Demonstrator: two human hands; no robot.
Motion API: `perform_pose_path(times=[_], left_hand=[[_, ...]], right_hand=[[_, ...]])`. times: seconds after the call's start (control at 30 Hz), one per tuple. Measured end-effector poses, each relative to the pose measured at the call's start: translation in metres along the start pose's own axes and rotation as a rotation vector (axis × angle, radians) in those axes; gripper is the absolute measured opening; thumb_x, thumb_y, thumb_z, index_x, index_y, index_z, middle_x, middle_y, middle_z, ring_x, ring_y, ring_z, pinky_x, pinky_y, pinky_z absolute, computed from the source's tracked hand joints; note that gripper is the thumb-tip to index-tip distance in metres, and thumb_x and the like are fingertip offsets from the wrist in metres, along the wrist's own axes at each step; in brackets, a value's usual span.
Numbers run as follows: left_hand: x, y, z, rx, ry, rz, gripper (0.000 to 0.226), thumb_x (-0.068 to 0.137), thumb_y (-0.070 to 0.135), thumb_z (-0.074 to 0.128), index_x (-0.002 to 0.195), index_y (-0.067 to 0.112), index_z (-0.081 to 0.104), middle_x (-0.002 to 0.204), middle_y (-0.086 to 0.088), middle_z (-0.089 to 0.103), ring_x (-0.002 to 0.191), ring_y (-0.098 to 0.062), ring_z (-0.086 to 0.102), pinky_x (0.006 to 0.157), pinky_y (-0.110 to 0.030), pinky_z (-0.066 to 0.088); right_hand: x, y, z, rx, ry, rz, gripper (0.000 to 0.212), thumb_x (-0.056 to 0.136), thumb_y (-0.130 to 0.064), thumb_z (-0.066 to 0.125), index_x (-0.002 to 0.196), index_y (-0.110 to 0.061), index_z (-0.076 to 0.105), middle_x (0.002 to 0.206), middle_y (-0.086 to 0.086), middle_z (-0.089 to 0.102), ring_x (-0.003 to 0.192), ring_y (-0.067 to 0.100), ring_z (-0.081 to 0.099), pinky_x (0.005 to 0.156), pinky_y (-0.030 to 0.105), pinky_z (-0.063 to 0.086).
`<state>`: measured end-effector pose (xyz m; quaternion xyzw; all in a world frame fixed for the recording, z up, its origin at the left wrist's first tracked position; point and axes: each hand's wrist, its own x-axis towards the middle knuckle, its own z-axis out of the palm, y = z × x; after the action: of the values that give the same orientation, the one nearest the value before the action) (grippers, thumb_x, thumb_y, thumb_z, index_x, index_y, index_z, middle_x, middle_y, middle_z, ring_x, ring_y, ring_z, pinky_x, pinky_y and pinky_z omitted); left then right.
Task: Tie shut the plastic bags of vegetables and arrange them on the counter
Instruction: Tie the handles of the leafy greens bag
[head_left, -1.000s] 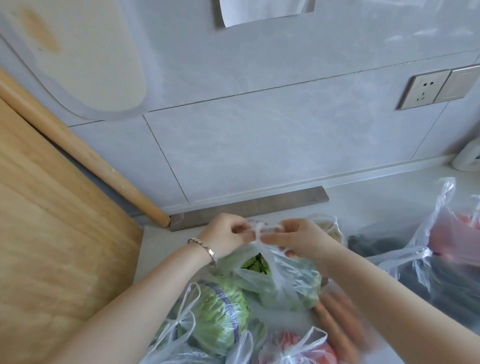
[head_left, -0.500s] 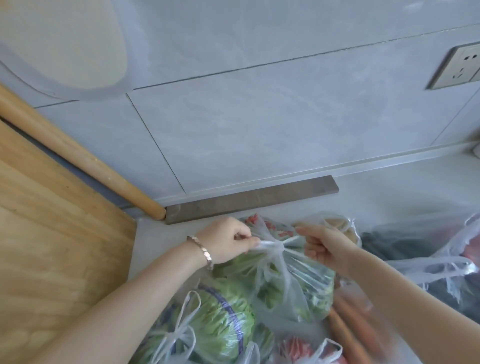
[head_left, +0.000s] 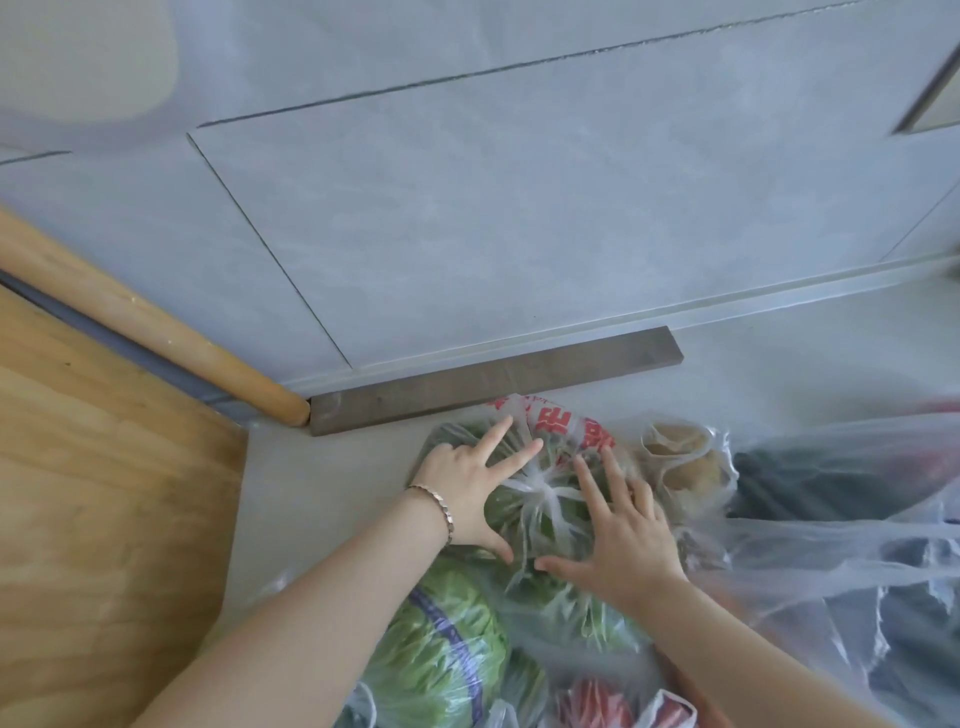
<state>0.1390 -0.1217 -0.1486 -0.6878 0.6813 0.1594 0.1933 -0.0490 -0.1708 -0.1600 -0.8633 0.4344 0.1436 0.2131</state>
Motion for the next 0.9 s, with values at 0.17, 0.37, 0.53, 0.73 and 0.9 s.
perform_pose_path(times=[0.17,0.37,0.53,0.73,0.9], left_hand=[[0.013,0.005,0.017,0.003,-0.100,-0.032,0.116,0.058,0.084,0.052,0.139,0.045,-0.021,0.156,-0.006,-0.018,0.101,-0.027,0.059,0.088,-0.037,0.048],[0.016,0.006,0.018,-0.010,-0.163,-0.045,0.110,0.062,0.081,0.052,0.142,0.043,-0.014,0.156,-0.004,-0.020,0.112,-0.028,0.054,0.095,-0.038,0.043],[-0.011,-0.009,-0.004,-0.130,0.153,0.004,0.094,0.067,0.068,0.061,0.144,0.039,0.016,0.152,0.000,0.022,0.110,-0.021,0.054,0.091,-0.033,0.043],[-0.032,-0.010,-0.044,0.000,0.727,0.158,0.033,0.080,0.042,0.047,0.059,0.024,0.064,0.053,0.008,0.053,0.049,-0.012,0.053,0.054,-0.020,0.028],[-0.042,0.009,-0.075,-0.328,0.898,0.091,0.038,0.078,0.026,0.048,0.045,0.020,0.029,0.041,0.010,0.020,0.042,-0.018,0.031,0.055,-0.023,0.026]], right_hand=[[0.012,0.001,0.015,-0.051,-0.031,-0.003,0.108,0.067,-0.082,0.039,0.146,-0.033,-0.015,0.157,0.001,-0.022,0.143,0.029,0.005,0.117,0.039,0.013],[0.016,0.001,0.018,-0.040,-0.046,-0.006,0.103,0.068,-0.082,0.040,0.148,-0.036,-0.007,0.157,-0.001,-0.019,0.143,0.028,0.004,0.117,0.040,0.014],[0.002,0.006,-0.012,0.189,0.116,-0.055,0.077,0.077,-0.065,0.053,0.139,-0.023,0.038,0.145,0.004,0.033,0.133,0.027,0.024,0.115,0.041,0.024],[-0.004,-0.005,-0.069,0.341,0.278,-0.189,0.041,0.087,-0.033,0.058,0.065,0.001,0.062,0.063,0.010,0.058,0.060,0.021,0.044,0.062,0.030,0.039],[-0.006,-0.032,-0.103,0.620,0.353,-0.107,0.052,0.089,-0.029,0.052,0.047,-0.016,0.025,0.042,-0.006,0.029,0.045,0.016,0.027,0.051,0.030,0.028]])
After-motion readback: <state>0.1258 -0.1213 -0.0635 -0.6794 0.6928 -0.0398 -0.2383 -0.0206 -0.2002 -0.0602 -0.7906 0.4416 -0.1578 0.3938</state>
